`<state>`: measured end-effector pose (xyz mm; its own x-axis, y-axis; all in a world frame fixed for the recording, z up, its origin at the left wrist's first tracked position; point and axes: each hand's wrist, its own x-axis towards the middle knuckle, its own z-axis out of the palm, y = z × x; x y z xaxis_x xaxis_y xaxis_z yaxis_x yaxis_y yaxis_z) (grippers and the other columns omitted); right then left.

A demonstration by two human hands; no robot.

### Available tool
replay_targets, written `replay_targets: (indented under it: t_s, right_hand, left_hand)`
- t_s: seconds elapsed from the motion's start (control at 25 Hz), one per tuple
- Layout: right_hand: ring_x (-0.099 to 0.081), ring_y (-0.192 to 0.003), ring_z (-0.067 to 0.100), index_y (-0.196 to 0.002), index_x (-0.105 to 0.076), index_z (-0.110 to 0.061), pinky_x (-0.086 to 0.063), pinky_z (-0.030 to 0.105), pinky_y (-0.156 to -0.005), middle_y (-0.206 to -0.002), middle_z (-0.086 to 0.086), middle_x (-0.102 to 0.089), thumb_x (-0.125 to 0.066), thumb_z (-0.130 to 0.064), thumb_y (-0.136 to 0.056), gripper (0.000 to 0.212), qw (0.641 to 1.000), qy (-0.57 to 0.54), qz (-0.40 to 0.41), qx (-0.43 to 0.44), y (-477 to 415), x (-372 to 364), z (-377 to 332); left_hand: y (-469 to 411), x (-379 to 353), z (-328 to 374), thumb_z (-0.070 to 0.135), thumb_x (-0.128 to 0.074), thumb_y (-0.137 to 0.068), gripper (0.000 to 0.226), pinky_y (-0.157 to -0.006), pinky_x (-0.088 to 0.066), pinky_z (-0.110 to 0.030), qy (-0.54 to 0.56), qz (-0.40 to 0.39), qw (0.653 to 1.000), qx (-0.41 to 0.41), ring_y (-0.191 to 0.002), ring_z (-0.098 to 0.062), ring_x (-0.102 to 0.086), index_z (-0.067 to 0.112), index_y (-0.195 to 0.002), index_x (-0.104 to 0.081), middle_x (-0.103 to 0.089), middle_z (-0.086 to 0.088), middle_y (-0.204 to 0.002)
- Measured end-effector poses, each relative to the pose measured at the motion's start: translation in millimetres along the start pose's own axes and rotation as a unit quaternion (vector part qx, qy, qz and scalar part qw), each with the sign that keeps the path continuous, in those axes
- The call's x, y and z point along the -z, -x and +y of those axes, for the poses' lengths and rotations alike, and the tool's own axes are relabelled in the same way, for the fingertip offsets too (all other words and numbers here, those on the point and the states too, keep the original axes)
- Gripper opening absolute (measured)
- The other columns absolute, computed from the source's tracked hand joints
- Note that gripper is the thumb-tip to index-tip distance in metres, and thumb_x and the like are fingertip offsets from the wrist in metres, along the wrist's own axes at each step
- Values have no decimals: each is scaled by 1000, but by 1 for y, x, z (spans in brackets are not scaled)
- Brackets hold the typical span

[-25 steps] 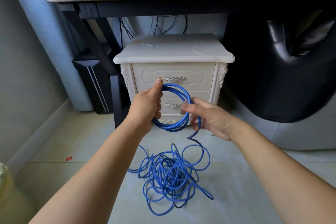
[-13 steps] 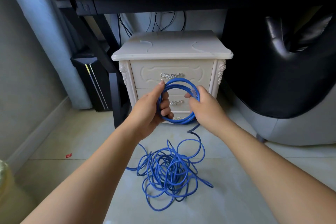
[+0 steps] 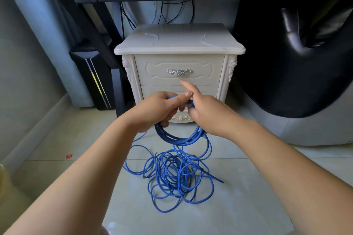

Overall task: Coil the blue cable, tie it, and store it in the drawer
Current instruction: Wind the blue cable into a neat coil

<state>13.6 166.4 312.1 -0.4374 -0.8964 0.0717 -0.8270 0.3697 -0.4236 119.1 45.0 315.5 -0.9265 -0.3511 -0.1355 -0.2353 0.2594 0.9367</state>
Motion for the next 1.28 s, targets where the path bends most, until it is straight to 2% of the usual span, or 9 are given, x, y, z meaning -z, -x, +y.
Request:
replay_targets:
  t_s: [0.16,0.28,0.48,0.64,0.76,0.84,0.96,1.2,1.28]
  right_hand:
    - [-51,-58,12,-144,-36,-36,-44,25,-63,-76,1,-61,-56,-11,-91,62,963,-261,61,-13,-1,-2,1]
    - [-56,-54,3,-104,-64,-15,-45,16,-54,-71,-3,-62,-66,-9,-89,16,907,-419,15,-50,2,0,6]
    - [-69,-75,21,-79,-66,-18,-56,36,-84,-75,-1,-69,-77,-25,-80,13,920,-385,-43,-56,2,-13,23]
    - [-53,-48,20,-78,-60,-21,-52,33,-51,-56,-11,-53,-64,-26,-90,14,912,-387,108,-86,-4,-19,7]
    - [-61,-69,26,-73,-58,-20,-53,38,-62,-68,-5,-57,-58,-28,-94,22,882,-429,155,-119,-7,-21,3]
    - [-70,-78,25,-78,-60,-19,-57,45,-77,-72,-3,-61,-58,-27,-96,20,839,-501,170,-129,-7,-21,3]
    - [-47,-43,14,-78,-51,-16,-57,38,-60,-50,-2,-40,-56,-19,-98,21,735,-644,163,-138,-6,-25,5]
    - [-17,-32,6,-68,-36,-21,-23,18,-38,-39,-9,-21,-50,-18,-100,35,708,-679,105,-165,-4,-19,28]
    - [-17,-30,5,-67,-35,-21,-21,16,-36,-38,-9,-21,-48,-17,-100,35,704,-685,92,-167,-4,-16,36]
  left_hand:
    - [0,-1,-3,40,-55,-96,33,-42,-21,-19,74,53,995,-45,-46,-10,-19,18,-72,-56,-24,9,-52]
    - [1,1,-1,37,-56,-96,33,-43,-20,-21,106,95,986,-83,-45,-10,-18,17,-70,-50,-24,8,-52]
    - [5,4,-3,35,-54,-98,40,-43,-18,-22,166,141,969,-117,-46,-10,-17,26,-59,-53,-23,9,-52]
    - [3,-1,-1,37,-51,-100,50,-41,-21,-20,221,201,945,-130,-44,-8,-19,29,-51,-54,-24,10,-50]
    - [2,-15,0,37,-49,-101,44,-39,-20,-19,277,209,930,-121,-42,-7,-19,26,-59,-52,-23,10,-50]
    - [-1,-25,-2,37,-45,-103,40,-40,-21,-20,310,180,928,-105,-42,-8,-19,22,-66,-43,-22,8,-51]
    - [-7,-32,-9,41,-43,-102,39,-51,-33,-24,274,172,943,-75,-49,-11,-32,20,-70,-46,-33,6,-54]
    - [-27,-27,-42,60,-30,-99,62,-90,-50,-35,301,88,946,82,-92,-18,-66,14,-94,-72,-72,-4,-92]
    - [-45,-35,-69,43,-40,-102,46,-91,-47,-34,120,84,978,147,-102,-22,-63,8,-109,-69,-70,-8,-106]
